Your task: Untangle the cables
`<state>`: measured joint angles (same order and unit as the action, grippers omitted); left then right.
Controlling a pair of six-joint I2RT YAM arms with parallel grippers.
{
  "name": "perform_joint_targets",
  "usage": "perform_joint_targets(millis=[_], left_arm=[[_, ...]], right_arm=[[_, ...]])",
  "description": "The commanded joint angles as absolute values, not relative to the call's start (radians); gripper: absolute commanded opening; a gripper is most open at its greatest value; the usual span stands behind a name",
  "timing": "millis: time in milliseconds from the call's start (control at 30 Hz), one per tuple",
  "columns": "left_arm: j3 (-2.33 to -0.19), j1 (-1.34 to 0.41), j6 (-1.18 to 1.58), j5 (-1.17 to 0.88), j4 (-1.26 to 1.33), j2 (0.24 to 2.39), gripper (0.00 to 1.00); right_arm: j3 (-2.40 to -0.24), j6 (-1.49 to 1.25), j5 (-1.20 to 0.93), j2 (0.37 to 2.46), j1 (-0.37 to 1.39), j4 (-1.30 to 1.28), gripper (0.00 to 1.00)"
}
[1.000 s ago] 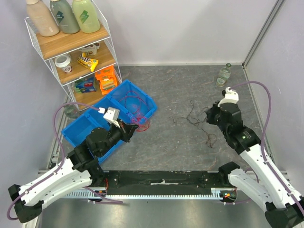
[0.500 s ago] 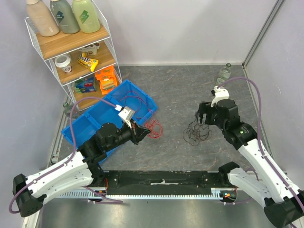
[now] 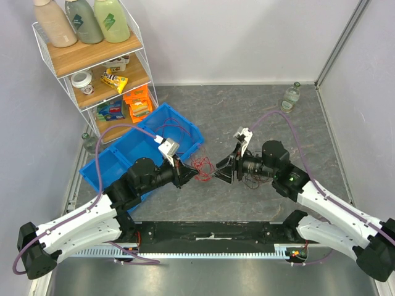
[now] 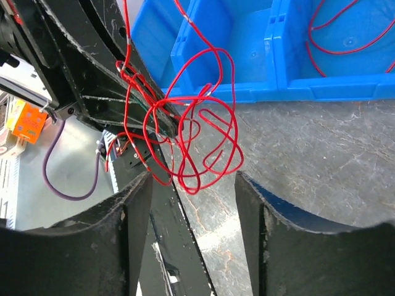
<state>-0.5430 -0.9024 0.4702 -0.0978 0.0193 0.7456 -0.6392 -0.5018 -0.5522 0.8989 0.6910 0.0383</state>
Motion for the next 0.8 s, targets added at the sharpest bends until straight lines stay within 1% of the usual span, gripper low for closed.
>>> perform_joint_targets(millis=[0, 33, 100, 167, 200, 233, 300, 333, 367, 400, 433, 467, 500, 567, 667, 767], left_arm=[[-0.555, -0.899, 0.463, -0.127, 0.08, 0.732, 0.02], [-0.557, -0.899, 0.465, -0.135, 0.08, 0.732, 0.02], [-0.56, -0.9, 0.466, -0.153, 0.078, 0.733, 0.02], [-0.561, -0.899, 0.46, -0.163, 0.075, 0.733, 0.02], [-0.561, -0.897, 0.46, -0.167, 0.074, 0.732, 0.02], [-0.557, -0.899, 0.454, -0.17, 0.074, 0.73, 0.02], [-0.56, -0.9, 0.433, -0.181, 0.061, 0.729, 0.02], [-0.567, -0.899, 0.425, -0.175, 0.037, 0.727, 0.15], [-0.572, -0.899, 0.422, -0.161, 0.019, 0.724, 0.22], [-0.575, -0.9, 0.419, -0.143, 0.006, 0.715, 0.41], [-0.578, -0.897, 0.416, -0.127, -0.029, 0.7, 0.48], [-0.574, -0.899, 0.411, -0.115, -0.043, 0.68, 0.61], [-0.572, -0.9, 0.407, -0.1, -0.052, 0.66, 0.67], [-0.566, -0.899, 0.394, -0.074, -0.07, 0.621, 0.7], [-0.542, -0.899, 0.406, -0.028, -0.075, 0.577, 0.7], [-0.523, -0.897, 0.457, 0.041, -0.071, 0.597, 0.7]], right_arm=[[-0.65, -0.485, -0.453, 0.923, 0.736, 0.117, 0.61], [-0.649, -0.48, -0.437, 0.934, 0.747, 0.12, 0.6], [-0.64, -0.488, -0.431, 0.953, 0.765, 0.147, 0.56], [-0.634, -0.497, -0.416, 0.972, 0.787, 0.176, 0.47], [-0.637, -0.492, -0.411, 0.982, 0.801, 0.179, 0.35], [-0.643, -0.486, -0.394, 0.982, 0.808, 0.169, 0.21], [-0.647, -0.463, -0.3, 0.953, 0.821, 0.118, 0.0], [-0.64, -0.453, -0.238, 0.924, 0.822, 0.095, 0.0], [-0.637, -0.442, -0.209, 0.901, 0.822, 0.072, 0.0], [-0.632, -0.427, -0.181, 0.878, 0.822, 0.054, 0.0], [-0.635, -0.414, -0.17, 0.864, 0.822, 0.035, 0.0], [-0.638, -0.405, -0.173, 0.861, 0.822, 0.022, 0.0], [-0.644, -0.397, -0.185, 0.864, 0.822, 0.012, 0.0], [-0.647, -0.397, -0.233, 0.888, 0.822, 0.012, 0.0], [-0.628, -0.428, -0.296, 0.922, 0.822, 0.063, 0.0], [-0.586, -0.478, -0.342, 0.917, 0.822, 0.156, 0.0]])
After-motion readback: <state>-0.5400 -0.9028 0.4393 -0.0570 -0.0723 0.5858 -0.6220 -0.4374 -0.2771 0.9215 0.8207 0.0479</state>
